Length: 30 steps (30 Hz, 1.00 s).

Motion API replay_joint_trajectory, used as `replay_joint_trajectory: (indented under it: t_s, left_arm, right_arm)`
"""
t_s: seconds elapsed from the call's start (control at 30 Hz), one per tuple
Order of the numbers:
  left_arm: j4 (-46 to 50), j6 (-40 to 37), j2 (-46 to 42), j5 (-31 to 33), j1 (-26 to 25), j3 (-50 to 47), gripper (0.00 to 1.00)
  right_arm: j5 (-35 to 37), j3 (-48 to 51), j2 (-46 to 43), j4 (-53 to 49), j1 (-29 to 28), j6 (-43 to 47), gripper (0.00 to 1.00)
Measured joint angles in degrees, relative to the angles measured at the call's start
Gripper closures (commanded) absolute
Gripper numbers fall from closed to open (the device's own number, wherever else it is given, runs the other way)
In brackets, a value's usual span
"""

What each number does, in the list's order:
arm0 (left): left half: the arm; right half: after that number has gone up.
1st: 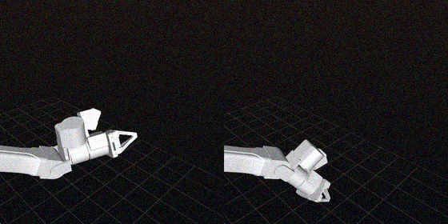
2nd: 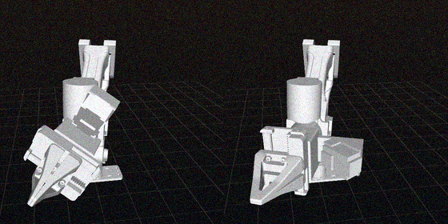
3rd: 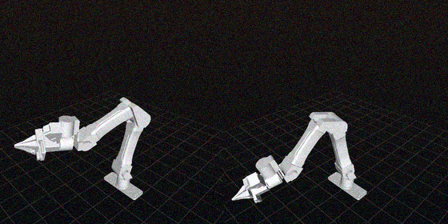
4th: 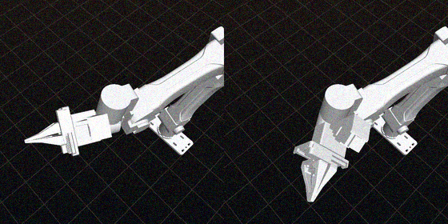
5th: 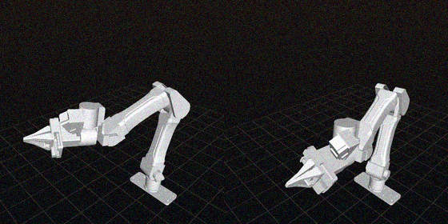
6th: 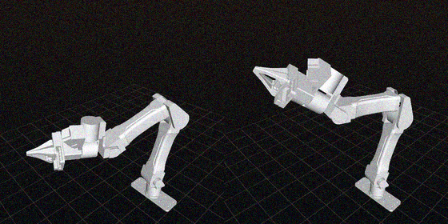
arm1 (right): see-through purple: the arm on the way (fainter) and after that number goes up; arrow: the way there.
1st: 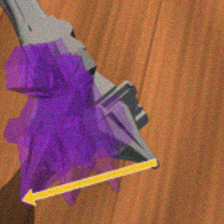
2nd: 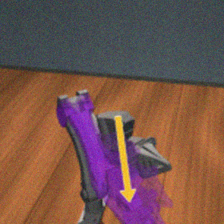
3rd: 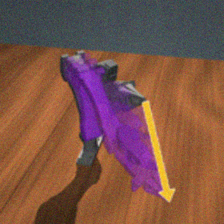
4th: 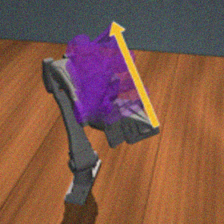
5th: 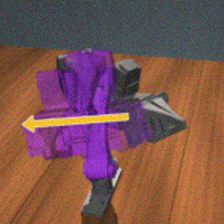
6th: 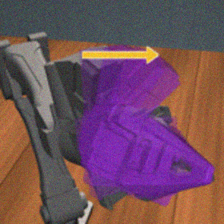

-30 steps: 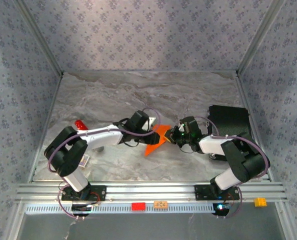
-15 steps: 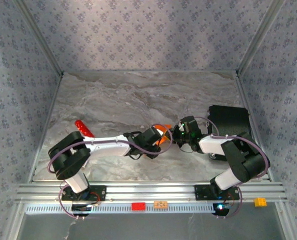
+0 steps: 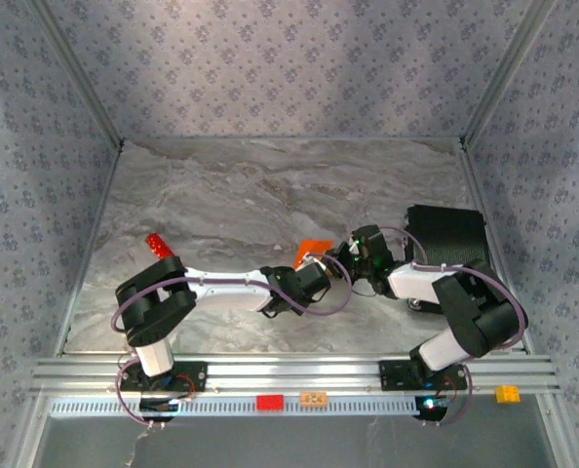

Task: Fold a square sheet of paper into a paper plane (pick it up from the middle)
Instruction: Fold the wing for the fifth time at the center of the table.

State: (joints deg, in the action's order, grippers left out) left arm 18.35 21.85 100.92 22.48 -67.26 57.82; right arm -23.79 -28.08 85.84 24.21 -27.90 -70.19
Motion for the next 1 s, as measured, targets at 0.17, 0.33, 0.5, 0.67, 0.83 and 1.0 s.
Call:
replay_joint_trajectory:
  t_s: [0.17, 0.33, 0.5, 0.67, 0.83, 1.0]
  left_arm:
    - [0.57, -0.02, 0.68, 2.49, -0.50, 0.81, 0.66]
    - [1.22, 0.00, 1.20, 4.28, -0.85, 1.36, 0.70]
    - [1.27, 0.02, 1.55, 5.42, -1.11, 1.40, 0.72]
    - [1.27, 0.02, 1.57, 5.66, -1.14, 1.40, 0.73]
    - [1.27, 0.02, 1.57, 5.68, -1.11, 1.42, 0.77]
    - [1.29, 0.04, 1.57, 5.86, -1.11, 1.42, 0.84]
  right_arm:
    - [0.00, -0.37, -0.04, 0.00, -0.02, -0.15, 0.94]
    - [0.00, -0.37, -0.07, 0.00, -0.17, -0.17, 0.94]
    - [0.00, -0.37, -0.07, 0.00, -0.28, -0.17, 0.94]
    - [0.00, -0.37, -0.07, 0.00, -0.28, -0.33, 0.94]
    - [0.00, -0.37, -0.09, 0.00, -0.28, -0.37, 0.94]
    - [0.02, -0.37, -0.37, 0.00, -0.28, -0.37, 0.94]
